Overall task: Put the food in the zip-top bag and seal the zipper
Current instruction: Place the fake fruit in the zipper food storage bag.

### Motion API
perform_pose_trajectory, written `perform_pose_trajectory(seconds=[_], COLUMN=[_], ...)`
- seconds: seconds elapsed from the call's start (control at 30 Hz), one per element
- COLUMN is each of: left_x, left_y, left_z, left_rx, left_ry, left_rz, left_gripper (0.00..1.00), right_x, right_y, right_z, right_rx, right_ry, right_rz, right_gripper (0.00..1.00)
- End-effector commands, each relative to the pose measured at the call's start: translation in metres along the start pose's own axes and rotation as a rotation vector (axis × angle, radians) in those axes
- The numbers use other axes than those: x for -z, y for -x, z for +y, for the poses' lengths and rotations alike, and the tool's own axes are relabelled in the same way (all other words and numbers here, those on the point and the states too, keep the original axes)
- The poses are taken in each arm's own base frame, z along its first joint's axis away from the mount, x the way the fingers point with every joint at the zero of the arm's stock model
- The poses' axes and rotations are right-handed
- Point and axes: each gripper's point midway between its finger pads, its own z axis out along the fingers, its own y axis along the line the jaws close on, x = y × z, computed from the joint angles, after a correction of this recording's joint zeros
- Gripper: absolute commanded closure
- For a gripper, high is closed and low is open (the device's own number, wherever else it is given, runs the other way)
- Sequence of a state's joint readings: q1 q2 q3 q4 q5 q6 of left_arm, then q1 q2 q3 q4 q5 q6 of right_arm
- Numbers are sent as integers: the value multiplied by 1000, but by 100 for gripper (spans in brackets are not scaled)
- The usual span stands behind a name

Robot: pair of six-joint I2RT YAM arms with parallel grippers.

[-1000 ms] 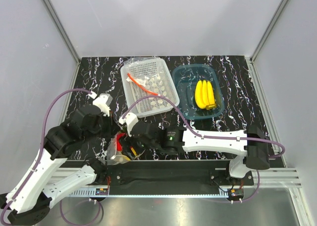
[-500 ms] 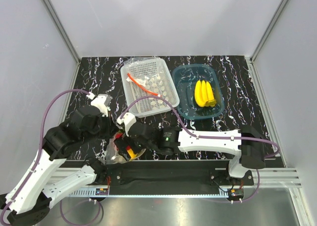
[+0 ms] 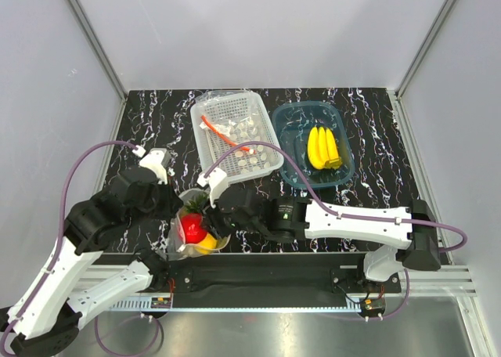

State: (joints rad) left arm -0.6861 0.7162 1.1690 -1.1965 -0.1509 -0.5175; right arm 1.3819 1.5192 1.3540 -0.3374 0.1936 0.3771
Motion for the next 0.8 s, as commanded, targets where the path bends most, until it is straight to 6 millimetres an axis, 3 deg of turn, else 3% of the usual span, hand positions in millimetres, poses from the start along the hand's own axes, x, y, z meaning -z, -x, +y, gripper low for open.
perform_pose_trajectory(seconds=[0.0,0.1,0.23,0.37,0.5,0.77], left_x=[10,12,12,8,8,8], left_y=[17,17,15,11,10,13], left_z=[-1,-2,-3,-3,0,1], left_rx=[2,6,19,21,17,6], left_ry=[-1,-3,-9,-17,-3,10], left_rz=[-63,-62,-57,-46,-48,-52], left_gripper=[94,94,94,94,94,94], right_x=[6,-13,-60,-82,-69,-10], right_y=[26,19,-15,-32,-28,15], right_z=[10,17,30,24,18,12], right_rx=[-13,-18,-35,-30,-33,-44], right_ry=[19,42,81,35,16,-27], right_rz=[-74,-62,12,39,18,-44], right_gripper=[64,70,76,77,75,62])
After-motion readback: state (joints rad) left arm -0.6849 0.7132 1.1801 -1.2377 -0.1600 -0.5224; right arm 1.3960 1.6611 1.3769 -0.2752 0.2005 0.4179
